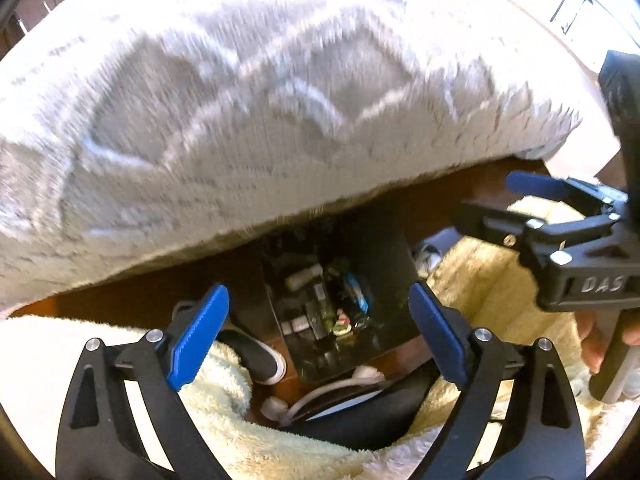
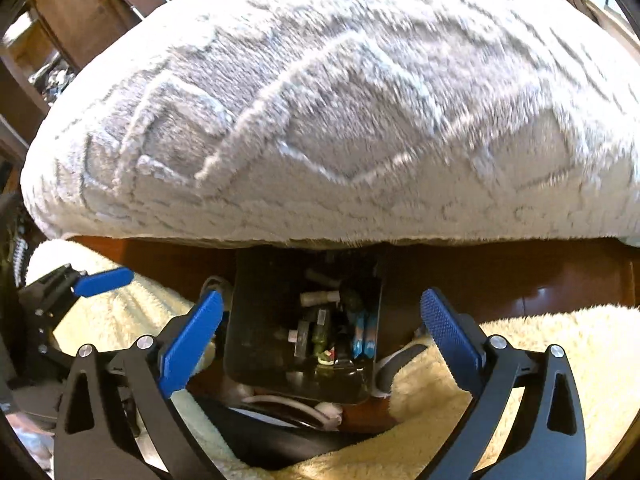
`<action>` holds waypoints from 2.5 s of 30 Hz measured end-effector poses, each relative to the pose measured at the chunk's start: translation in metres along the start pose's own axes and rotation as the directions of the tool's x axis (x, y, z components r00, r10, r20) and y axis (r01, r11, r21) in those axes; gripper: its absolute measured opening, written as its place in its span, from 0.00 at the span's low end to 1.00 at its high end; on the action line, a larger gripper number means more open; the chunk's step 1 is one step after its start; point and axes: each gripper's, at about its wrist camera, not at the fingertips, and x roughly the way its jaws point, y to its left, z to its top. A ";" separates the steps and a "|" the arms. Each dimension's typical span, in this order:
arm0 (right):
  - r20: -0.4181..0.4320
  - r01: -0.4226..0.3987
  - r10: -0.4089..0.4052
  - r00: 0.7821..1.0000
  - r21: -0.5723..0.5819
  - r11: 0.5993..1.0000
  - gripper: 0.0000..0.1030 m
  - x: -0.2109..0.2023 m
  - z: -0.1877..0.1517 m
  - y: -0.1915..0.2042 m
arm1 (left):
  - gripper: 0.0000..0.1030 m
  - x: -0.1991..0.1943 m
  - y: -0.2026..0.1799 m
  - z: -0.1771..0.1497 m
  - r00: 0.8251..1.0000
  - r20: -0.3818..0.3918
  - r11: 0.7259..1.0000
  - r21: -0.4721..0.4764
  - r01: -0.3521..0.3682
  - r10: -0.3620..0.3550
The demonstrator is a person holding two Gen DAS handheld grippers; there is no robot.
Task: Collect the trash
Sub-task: 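Raise both tools and reach the left tool to the pink ribbon, then grasp the pink ribbon with left tool while right tool grasps the yellow-capped tube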
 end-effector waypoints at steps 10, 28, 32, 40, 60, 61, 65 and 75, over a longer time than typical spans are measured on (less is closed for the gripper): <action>0.195 0.009 -0.013 0.981 0.021 1.000 0.97 -0.070 0.056 -0.017 | 0.84 -0.066 0.018 0.046 0.982 0.180 0.998 0.004 -0.067 0.065; 0.292 0.049 -0.079 0.953 0.110 0.993 0.97 -0.049 0.204 -0.058 | 0.84 -0.038 0.070 0.240 0.947 0.286 0.988 -0.085 -0.126 0.146; 0.303 0.065 -0.095 0.948 0.110 0.992 0.97 -0.040 0.229 -0.060 | 0.84 -0.019 0.077 0.273 0.949 0.288 0.989 -0.110 -0.098 0.126; 0.317 0.049 -0.096 0.944 0.155 0.987 0.97 -0.033 0.251 -0.077 | 0.67 0.019 0.077 0.329 0.945 0.292 0.988 -0.085 -0.132 0.151; 0.332 0.043 -0.078 0.940 0.113 0.993 0.97 -0.010 0.287 -0.054 | 0.00 0.012 0.093 0.335 0.944 0.302 0.991 -0.033 -0.127 0.131; 0.331 0.045 -0.078 0.940 0.105 0.993 0.97 -0.007 0.291 -0.050 | 0.00 0.006 0.100 0.330 0.939 0.306 0.987 -0.040 -0.154 0.159; 0.323 0.064 -0.081 0.943 0.063 0.996 0.97 0.009 0.305 -0.027 | 0.00 -0.009 0.124 0.313 0.931 0.302 0.978 -0.071 -0.194 0.206; 0.225 -0.060 0.055 0.973 0.016 0.998 0.77 0.062 0.336 0.023 | 0.00 -0.021 0.168 0.288 0.929 0.281 0.970 -0.112 -0.217 0.241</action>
